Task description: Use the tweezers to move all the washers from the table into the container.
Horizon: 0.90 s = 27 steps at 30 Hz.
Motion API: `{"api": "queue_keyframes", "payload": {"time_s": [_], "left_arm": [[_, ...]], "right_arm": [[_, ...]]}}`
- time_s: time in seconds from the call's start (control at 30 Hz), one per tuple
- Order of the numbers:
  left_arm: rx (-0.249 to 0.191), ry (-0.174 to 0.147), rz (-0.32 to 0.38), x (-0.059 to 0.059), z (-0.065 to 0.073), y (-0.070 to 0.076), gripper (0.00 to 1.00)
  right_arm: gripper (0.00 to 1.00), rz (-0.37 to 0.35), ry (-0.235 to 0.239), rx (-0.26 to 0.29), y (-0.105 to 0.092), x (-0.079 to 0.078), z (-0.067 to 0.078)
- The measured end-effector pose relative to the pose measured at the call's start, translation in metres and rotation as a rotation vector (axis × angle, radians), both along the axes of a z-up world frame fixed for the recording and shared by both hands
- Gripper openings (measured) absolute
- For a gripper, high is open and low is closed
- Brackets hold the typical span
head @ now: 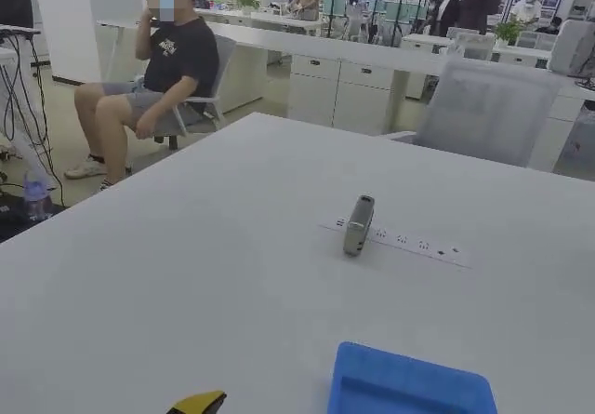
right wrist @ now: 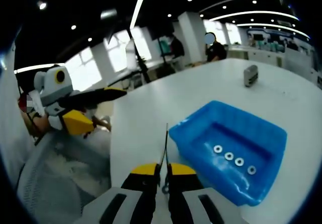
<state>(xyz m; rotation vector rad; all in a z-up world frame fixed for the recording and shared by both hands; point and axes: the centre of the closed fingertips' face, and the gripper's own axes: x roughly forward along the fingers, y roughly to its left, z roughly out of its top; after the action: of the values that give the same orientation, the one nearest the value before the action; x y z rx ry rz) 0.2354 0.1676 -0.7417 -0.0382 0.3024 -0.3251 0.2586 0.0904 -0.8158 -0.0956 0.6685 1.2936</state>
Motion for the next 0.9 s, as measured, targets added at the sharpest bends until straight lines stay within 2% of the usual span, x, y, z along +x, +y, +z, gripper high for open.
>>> {"api": "queue_keyframes", "payload": {"time_s": [0.4,0.7,0.9], "left_arm": [[0.004,0.001,-0.004,0.0,-0.001,-0.001,0.75],[0.005,0.001,-0.006,0.0,-0.001,-0.001,0.75],[0.005,0.0,-0.007,0.0,0.0,-0.001,0.75]], "right_arm": [[0.04,0.038,-0.03,-0.034,0.0,-0.006,-0.006],[0.04,0.126,-0.151,-0.074,0.001,-0.018,-0.005],[0.05,0.143,-0.183,-0.083,0.002,-0.024,-0.005]]}}
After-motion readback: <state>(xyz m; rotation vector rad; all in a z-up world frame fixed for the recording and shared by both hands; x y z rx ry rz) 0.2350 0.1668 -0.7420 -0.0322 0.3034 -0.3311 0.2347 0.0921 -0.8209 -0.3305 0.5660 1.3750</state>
